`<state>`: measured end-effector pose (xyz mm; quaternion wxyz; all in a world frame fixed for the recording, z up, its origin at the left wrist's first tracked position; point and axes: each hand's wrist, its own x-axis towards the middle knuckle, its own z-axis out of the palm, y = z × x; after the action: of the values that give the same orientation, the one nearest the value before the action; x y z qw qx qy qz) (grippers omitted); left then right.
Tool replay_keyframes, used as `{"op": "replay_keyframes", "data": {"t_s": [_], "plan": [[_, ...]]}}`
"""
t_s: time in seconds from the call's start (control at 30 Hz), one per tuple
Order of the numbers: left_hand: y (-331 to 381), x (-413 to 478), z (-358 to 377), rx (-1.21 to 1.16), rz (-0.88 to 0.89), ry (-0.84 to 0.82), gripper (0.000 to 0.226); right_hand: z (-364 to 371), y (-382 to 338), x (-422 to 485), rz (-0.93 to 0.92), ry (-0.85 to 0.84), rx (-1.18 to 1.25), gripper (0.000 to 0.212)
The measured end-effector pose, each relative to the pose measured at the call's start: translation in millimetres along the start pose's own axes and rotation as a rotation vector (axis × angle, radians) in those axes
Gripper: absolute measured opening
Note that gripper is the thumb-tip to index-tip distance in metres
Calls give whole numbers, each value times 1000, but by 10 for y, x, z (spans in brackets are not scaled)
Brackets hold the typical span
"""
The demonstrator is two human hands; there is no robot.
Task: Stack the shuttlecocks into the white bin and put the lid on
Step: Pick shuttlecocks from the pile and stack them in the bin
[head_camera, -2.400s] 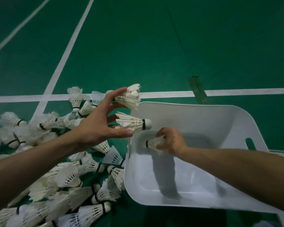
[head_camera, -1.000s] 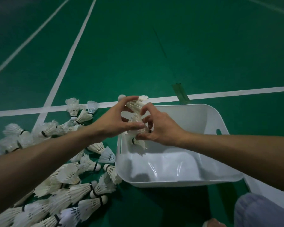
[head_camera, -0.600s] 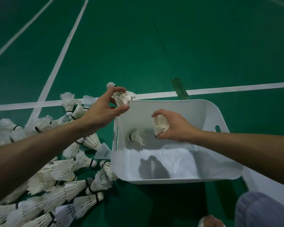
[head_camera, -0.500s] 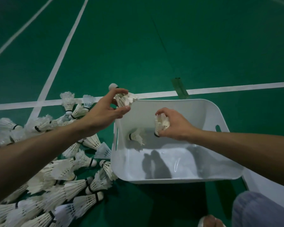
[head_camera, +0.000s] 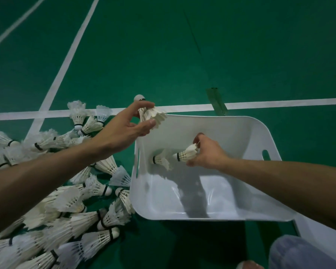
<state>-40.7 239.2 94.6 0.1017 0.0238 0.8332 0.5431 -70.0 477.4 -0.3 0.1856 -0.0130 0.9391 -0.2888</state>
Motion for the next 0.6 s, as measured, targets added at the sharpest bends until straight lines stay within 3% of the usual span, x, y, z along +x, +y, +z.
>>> {"op": "replay_keyframes", "data": {"t_s": [0.13, 0.33, 0.6], "plan": [[-21, 28, -9, -20, 6, -1, 53, 126, -21, 93, 31, -27, -52, 70], [-70, 48, 1, 58, 48, -36, 38, 317, -52, 149, 27, -45, -17, 68], [-88, 69, 5, 188, 97, -35, 36, 514, -33, 206, 46, -160, 412, 67]]}}
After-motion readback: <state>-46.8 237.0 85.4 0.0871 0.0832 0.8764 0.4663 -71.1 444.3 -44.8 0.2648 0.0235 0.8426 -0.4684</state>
